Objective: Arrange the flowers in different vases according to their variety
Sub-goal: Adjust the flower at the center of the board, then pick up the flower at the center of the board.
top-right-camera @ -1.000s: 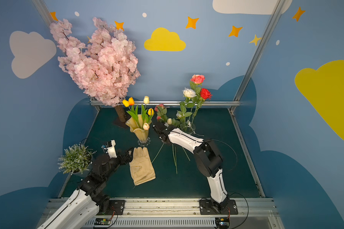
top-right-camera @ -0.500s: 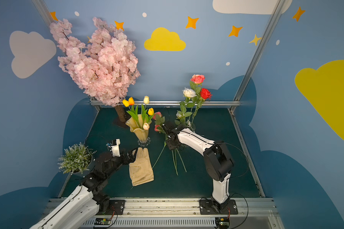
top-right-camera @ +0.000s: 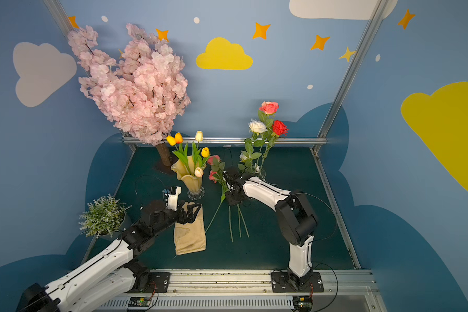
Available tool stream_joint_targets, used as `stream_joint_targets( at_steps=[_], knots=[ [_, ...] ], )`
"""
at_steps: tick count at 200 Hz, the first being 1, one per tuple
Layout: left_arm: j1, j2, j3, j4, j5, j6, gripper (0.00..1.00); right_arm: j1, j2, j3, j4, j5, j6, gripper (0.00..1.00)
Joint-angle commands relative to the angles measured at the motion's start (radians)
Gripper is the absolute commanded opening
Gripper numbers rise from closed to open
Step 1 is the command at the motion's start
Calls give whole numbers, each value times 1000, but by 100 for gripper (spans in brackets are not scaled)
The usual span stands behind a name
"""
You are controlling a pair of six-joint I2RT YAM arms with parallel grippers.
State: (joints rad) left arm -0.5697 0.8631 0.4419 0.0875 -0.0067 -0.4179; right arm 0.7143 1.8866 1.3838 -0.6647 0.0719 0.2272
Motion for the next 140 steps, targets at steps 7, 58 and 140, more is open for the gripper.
stream_joint_targets(
  at_steps=[7,58,140],
  knots=[
    [-52,49,64,-17,5,70,100,-8,-89,-46,22,-17,1,23],
    [-182,186,206,-178,-74,150,100,-22,-297,-169,50,-64,-18,38],
    [-503,151,225,-421,-339,22,85,-104,-714,-500,209,-135,-98,53]
  ],
)
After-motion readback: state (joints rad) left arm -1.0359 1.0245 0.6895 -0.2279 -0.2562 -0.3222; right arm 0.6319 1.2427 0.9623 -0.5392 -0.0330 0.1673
